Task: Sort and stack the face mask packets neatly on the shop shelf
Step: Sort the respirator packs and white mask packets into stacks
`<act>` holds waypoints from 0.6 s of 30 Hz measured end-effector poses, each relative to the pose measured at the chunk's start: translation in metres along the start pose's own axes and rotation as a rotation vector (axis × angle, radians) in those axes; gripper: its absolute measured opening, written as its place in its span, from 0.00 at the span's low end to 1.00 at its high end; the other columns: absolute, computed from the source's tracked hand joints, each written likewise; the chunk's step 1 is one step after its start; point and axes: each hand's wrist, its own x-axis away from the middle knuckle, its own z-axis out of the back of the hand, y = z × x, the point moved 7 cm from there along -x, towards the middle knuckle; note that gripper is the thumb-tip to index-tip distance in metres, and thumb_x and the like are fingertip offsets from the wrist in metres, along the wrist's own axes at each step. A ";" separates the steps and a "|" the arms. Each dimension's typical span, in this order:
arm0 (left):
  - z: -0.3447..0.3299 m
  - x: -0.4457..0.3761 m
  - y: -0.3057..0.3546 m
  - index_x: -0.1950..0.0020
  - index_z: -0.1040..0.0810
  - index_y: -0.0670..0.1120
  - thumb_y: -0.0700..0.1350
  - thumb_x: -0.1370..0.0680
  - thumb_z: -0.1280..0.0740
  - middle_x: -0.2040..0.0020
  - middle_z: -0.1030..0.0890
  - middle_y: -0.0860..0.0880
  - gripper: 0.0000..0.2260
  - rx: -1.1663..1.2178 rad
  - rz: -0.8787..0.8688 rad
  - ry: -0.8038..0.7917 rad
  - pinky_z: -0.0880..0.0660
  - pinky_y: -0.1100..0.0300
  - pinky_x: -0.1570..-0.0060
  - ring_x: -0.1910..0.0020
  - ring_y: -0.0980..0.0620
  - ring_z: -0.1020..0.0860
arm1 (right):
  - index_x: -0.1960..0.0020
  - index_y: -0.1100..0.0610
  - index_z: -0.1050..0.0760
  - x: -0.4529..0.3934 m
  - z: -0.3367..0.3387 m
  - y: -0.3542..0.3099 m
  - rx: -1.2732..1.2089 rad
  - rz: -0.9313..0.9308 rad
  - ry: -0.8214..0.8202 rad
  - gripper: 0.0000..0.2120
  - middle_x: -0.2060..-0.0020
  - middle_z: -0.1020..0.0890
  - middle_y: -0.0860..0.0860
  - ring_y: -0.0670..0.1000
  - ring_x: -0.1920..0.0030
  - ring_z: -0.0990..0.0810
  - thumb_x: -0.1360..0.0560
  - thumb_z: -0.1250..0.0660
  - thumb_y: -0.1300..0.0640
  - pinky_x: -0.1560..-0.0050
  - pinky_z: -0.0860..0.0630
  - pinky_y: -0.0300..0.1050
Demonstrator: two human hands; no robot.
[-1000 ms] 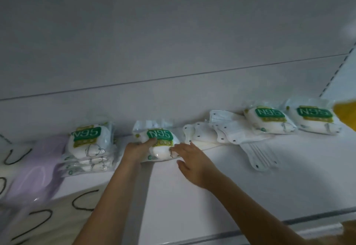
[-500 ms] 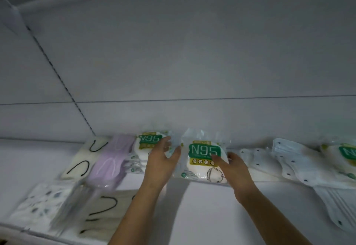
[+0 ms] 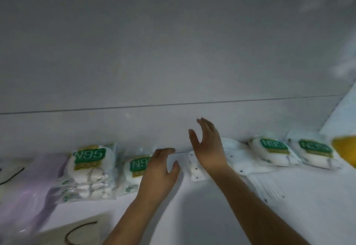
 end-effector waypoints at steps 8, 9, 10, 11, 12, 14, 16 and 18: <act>-0.154 0.018 0.098 0.35 0.23 0.46 0.58 0.26 0.33 0.48 0.20 0.55 0.24 0.277 -0.089 -0.530 0.32 0.76 0.57 0.53 0.61 0.23 | 0.30 0.61 0.28 0.014 0.185 0.122 0.210 -0.254 0.373 0.21 0.35 0.25 0.60 0.60 0.37 0.25 0.20 0.36 0.52 0.36 0.31 0.47; -0.166 0.020 0.106 0.34 0.24 0.45 0.53 0.24 0.31 0.47 0.19 0.53 0.21 0.270 -0.086 -0.554 0.32 0.77 0.58 0.53 0.59 0.23 | 0.30 0.61 0.28 0.022 0.198 0.142 0.206 -0.316 0.379 0.21 0.35 0.25 0.61 0.60 0.37 0.24 0.20 0.36 0.52 0.36 0.31 0.47; -0.176 0.021 0.113 0.33 0.24 0.45 0.47 0.22 0.31 0.44 0.19 0.51 0.18 0.268 -0.080 -0.570 0.32 0.78 0.59 0.52 0.58 0.23 | 0.31 0.62 0.28 0.030 0.209 0.160 0.203 -0.377 0.374 0.21 0.36 0.24 0.61 0.59 0.37 0.24 0.19 0.36 0.51 0.38 0.31 0.46; -0.187 0.020 0.118 0.32 0.25 0.45 0.43 0.21 0.32 0.41 0.19 0.49 0.17 0.269 -0.052 -0.584 0.31 0.78 0.59 0.51 0.57 0.23 | 0.32 0.62 0.28 0.035 0.218 0.177 0.196 -0.429 0.367 0.20 0.38 0.22 0.60 0.58 0.39 0.23 0.19 0.37 0.51 0.41 0.30 0.45; -0.196 0.017 0.123 0.32 0.26 0.45 0.41 0.22 0.33 0.39 0.19 0.48 0.18 0.279 -0.020 -0.585 0.31 0.77 0.58 0.50 0.56 0.23 | 0.34 0.63 0.26 0.039 0.224 0.193 0.189 -0.469 0.365 0.19 0.40 0.20 0.60 0.58 0.40 0.22 0.19 0.37 0.52 0.44 0.30 0.44; -0.213 0.005 0.134 0.31 0.26 0.45 0.41 0.22 0.33 0.37 0.21 0.48 0.19 0.282 0.043 -0.547 0.29 0.67 0.49 0.44 0.53 0.23 | 0.40 0.64 0.24 0.039 0.232 0.220 0.172 -0.534 0.371 0.16 0.45 0.18 0.58 0.58 0.45 0.21 0.19 0.36 0.52 0.50 0.29 0.44; -0.229 -0.009 0.145 0.31 0.27 0.43 0.44 0.22 0.34 0.35 0.22 0.46 0.19 0.233 0.091 -0.504 0.31 0.61 0.44 0.38 0.49 0.25 | 0.50 0.62 0.24 0.030 0.232 0.242 0.155 -0.593 0.338 0.12 0.55 0.19 0.56 0.57 0.51 0.20 0.19 0.37 0.52 0.56 0.33 0.42; -0.245 -0.021 0.150 0.31 0.28 0.41 0.46 0.21 0.34 0.34 0.24 0.44 0.20 0.189 0.173 -0.478 0.32 0.59 0.44 0.36 0.46 0.26 | 0.56 0.59 0.27 0.015 0.224 0.258 0.149 -0.611 0.239 0.13 0.62 0.22 0.53 0.57 0.54 0.22 0.19 0.38 0.50 0.58 0.34 0.42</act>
